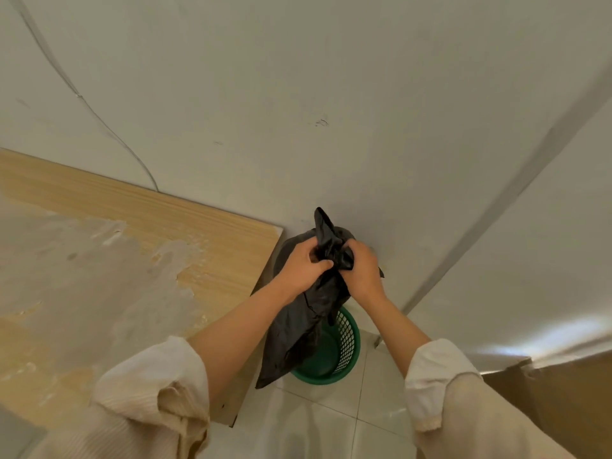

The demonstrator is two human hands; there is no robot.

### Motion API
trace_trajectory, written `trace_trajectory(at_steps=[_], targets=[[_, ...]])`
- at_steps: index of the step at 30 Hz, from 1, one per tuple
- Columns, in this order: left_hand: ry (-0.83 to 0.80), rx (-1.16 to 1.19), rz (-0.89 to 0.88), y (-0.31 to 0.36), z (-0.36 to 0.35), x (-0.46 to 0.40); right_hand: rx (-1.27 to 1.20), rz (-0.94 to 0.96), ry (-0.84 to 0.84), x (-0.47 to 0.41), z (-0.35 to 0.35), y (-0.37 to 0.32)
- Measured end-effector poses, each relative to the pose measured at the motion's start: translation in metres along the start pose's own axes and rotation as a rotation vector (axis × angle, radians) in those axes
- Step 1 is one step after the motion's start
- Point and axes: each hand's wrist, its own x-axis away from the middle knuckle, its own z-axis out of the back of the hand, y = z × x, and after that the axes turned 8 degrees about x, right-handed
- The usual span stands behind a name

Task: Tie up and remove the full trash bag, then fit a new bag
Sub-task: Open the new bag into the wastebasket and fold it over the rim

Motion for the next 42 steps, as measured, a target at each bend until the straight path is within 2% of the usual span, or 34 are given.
trace_trajectory(at_steps=[2, 6, 9, 13, 15, 23, 28, 33, 36, 39, 42], targets=[[0.068, -0.035, -0.029, -0.021, 0.001, -0.001, -0.031, -0.002, 0.051, 0.003, -0.008, 0.012], [0.351, -0.204, -0.010, -0.084, 0.009, 0.002, -0.063, -0.025, 0.150, 0.005, -0.027, 0.046], [0.419, -0.340, 0.166, -0.146, 0.007, 0.018, -0.042, -0.049, 0.158, 0.002, -0.044, 0.075], [0.337, -0.329, 0.461, -0.237, -0.004, 0.019, 0.019, -0.084, 0.146, -0.007, -0.068, 0.121], [0.306, -0.307, 0.540, -0.273, -0.011, 0.012, 0.058, -0.104, 0.148, -0.010, -0.083, 0.145], [0.182, -0.117, 0.590, -0.400, -0.039, -0.033, 0.081, -0.132, 0.174, -0.015, -0.159, 0.232], [0.027, 0.060, 0.588, -0.490, -0.063, -0.063, 0.144, -0.116, 0.163, -0.013, -0.228, 0.298], [-0.066, -0.043, 0.541, -0.575, -0.085, -0.096, 0.150, -0.092, 0.137, -0.003, -0.303, 0.370], [-0.126, -0.158, 0.597, -0.613, -0.082, -0.115, 0.066, -0.085, 0.136, 0.003, -0.343, 0.406], [-0.245, -0.273, 0.723, -0.623, -0.067, -0.125, 0.027, -0.102, 0.108, 0.008, -0.374, 0.431], [-0.348, -0.303, 0.742, -0.602, -0.043, -0.116, -0.076, -0.144, -0.006, 0.016, -0.402, 0.441]])
